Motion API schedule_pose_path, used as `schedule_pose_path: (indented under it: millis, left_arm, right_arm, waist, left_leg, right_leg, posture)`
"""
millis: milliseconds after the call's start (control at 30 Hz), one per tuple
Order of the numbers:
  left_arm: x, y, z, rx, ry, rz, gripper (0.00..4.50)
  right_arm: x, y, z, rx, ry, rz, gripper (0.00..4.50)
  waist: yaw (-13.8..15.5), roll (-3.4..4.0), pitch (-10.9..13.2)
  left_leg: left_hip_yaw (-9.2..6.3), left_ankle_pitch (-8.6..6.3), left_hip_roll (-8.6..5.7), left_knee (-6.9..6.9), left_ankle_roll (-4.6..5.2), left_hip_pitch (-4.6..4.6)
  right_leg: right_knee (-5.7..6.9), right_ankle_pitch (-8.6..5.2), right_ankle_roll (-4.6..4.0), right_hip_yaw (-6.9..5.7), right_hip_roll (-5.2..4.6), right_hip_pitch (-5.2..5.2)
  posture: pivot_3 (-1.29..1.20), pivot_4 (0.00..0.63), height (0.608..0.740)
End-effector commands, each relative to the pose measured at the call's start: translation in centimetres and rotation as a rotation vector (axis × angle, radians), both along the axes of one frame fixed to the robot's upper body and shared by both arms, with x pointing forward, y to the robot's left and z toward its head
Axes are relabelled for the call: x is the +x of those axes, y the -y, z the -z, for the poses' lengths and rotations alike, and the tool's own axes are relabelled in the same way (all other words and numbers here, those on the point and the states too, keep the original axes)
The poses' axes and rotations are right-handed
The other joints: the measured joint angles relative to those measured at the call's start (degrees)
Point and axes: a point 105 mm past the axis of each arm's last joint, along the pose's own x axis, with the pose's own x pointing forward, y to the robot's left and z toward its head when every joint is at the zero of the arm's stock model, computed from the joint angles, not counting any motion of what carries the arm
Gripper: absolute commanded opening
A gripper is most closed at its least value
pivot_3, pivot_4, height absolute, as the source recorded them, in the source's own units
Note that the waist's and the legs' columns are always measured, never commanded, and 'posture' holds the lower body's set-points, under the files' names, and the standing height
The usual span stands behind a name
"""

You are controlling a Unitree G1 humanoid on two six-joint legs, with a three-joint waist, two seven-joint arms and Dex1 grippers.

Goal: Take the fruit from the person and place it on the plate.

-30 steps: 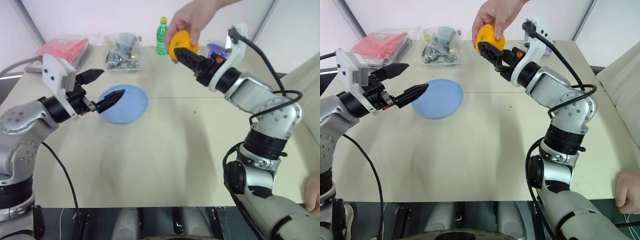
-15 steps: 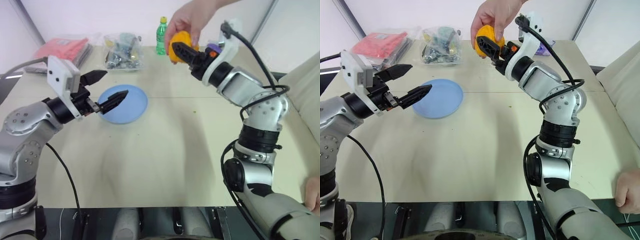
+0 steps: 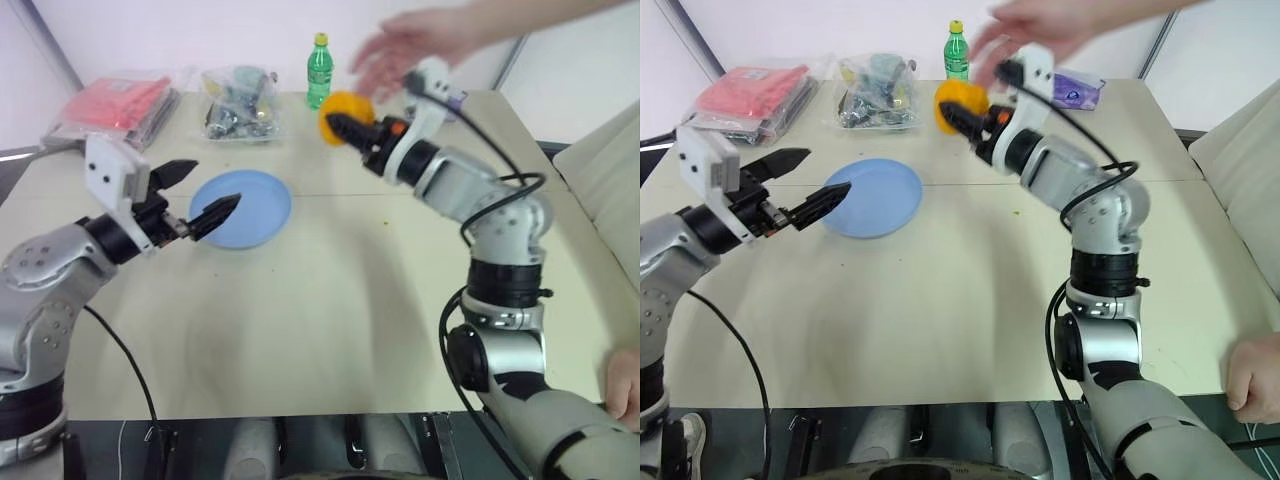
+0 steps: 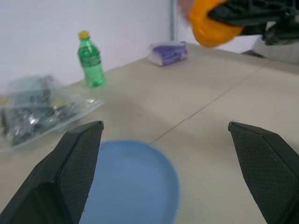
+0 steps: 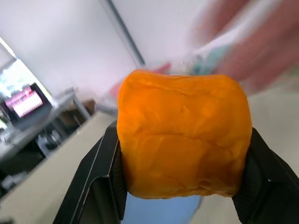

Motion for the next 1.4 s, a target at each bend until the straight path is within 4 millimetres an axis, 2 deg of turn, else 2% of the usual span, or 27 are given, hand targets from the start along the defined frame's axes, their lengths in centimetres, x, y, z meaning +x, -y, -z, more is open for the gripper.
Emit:
schedule_pose_path:
  millis: [33, 133, 333, 433, 567, 800, 1000, 1033, 1133, 1267, 1367, 1400]
  left_arm:
    - [-1.1, -1.8, -1.2, 0.020, 0.050, -0.081, 4.50]
    - [-1.7, -2.7, -0.9, 0.023, 0.042, -0.135, 4.50]
    - [-2.7, -3.1, -0.5, 0.034, 0.026, -0.169, 4.50]
    - [-3.4, -3.5, -0.7, 0.044, 0.032, -0.200, 4.50]
    - [-3.7, -3.5, -0.8, 0.050, 0.032, -0.208, 4.50]
    - [-3.8, -3.4, -0.9, 0.052, 0.031, -0.210, 4.50]
    - [-3.3, -2.9, -0.8, 0.050, 0.029, -0.190, 4.50]
    - [-3.3, -2.8, -0.8, 0.049, 0.029, -0.188, 4.50]
    - [-3.1, -2.7, -0.9, 0.045, 0.030, -0.180, 4.50]
    - [-2.8, -2.4, -0.8, 0.041, 0.029, -0.161, 4.50]
    - [-2.7, -2.2, -0.8, 0.037, 0.026, -0.145, 4.50]
    - [-2.6, -2.1, -0.8, 0.038, 0.023, -0.139, 4.50]
  right_arm:
    - [-0.4, -3.8, 0.2, -0.014, 0.074, -0.096, 2.13]
    - [-0.4, -7.3, 1.4, -0.016, 0.091, -0.181, 2.13]
    - [-0.1, -11.5, 3.2, -0.041, 0.119, -0.247, 2.13]
    - [0.9, -13.1, 6.2, -0.167, 0.163, -0.199, 2.13]
    - [1.8, -13.2, 7.8, -0.266, 0.227, -0.152, 2.13]
    - [2.2, -13.4, 8.2, -0.292, 0.269, -0.131, 2.13]
    - [1.9, -13.2, 9.4, -0.325, 0.268, -0.153, 2.13]
    - [1.9, -13.1, 9.5, -0.327, 0.268, -0.154, 3.16]
    - [1.8, -13.0, 9.7, -0.327, 0.257, -0.166, 4.46]
    - [2.2, -11.7, 8.5, -0.309, 0.280, -0.154, 4.46]
    - [2.4, -9.3, 6.0, -0.260, 0.309, -0.154, 4.46]
    - [2.3, -7.6, 4.4, -0.245, 0.333, -0.158, 4.46]
  waist:
    - [-0.4, 0.00, 0.0]
    - [-0.7, 0.00, 0.0]
    - [-0.7, -0.02, 0.0]
    - [-1.0, -0.03, 0.0]
    - [-0.9, -0.03, 0.0]
    - [-1.1, -0.03, 0.0]
    - [-1.0, -0.03, 0.0]
    - [-1.0, -0.03, 0.0]
    - [-1.0, -0.03, 0.0]
    - [-0.9, -0.03, 0.0]
    - [-0.8, -0.03, 0.0]
    - [-0.8, -0.03, 0.0]
  left_leg:
    - [0.00, 0.00, 0.00, -0.01, 0.00, -0.01]
    - [-0.01, 0.00, 0.00, -0.04, 0.00, -0.01]
    - [-0.09, 0.00, -0.03, -0.04, -0.01, -0.02]
    - [-0.11, 0.00, -0.02, -0.07, -0.01, 0.01]
    - [-0.11, 0.06, -0.04, -0.26, -0.12, 0.03]
    - [-0.13, 0.09, -0.03, -0.40, -0.18, 0.05]
    - [-0.13, 0.13, -0.02, -0.47, -0.24, 0.07]
    - [-0.13, 0.13, -0.02, -0.46, -0.25, 0.07]
    - [-0.13, 0.13, -0.03, -0.47, -0.25, 0.07]
    - [-0.14, 0.13, -0.03, -0.47, -0.25, 0.07]
    - [-0.14, 0.13, -0.05, -0.46, -0.26, 0.05]
    - [-0.15, 0.13, -0.05, -0.45, -0.26, 0.05]
  right_leg:
    - [0.00, 0.00, 0.00, 0.00, 0.00, 0.00]
    - [-0.01, 0.00, 0.00, -0.03, -0.01, 0.00]
    - [-0.06, 0.00, 0.00, -0.03, -0.11, 0.02]
    - [-0.07, 0.00, 0.00, -0.04, -0.10, 0.03]
    - [-0.15, 0.00, -0.01, -0.05, -0.12, 0.02]
    - [-0.20, 0.01, -0.02, -0.05, -0.14, -0.01]
    - [-0.20, 0.01, -0.03, -0.05, -0.16, -0.02]
    - [-0.20, 0.01, -0.03, -0.05, -0.16, -0.02]
    - [-0.20, 0.01, -0.03, -0.05, -0.18, -0.02]
    - [-0.20, 0.01, -0.03, -0.05, -0.18, -0.02]
    - [-0.20, 0.01, -0.03, -0.05, -0.21, -0.02]
    - [-0.20, 0.01, -0.03, -0.05, -0.22, -0.01]
  posture:
    - [0.00, 0.150, 0.731]
    - [0.00, 0.150, 0.731]
    - [0.00, 0.150, 0.731]
    - [0.00, 0.150, 0.731]
    - [0.00, 0.150, 0.731]
    - [0.00, 0.150, 0.731]
    - [0.00, 0.150, 0.731]
    - [0.00, 0.150, 0.731]
    - [0.00, 0.150, 0.731]
    - [0.00, 0.150, 0.731]
    - [0.00, 0.150, 0.731]
    - [0.00, 0.150, 0.731]
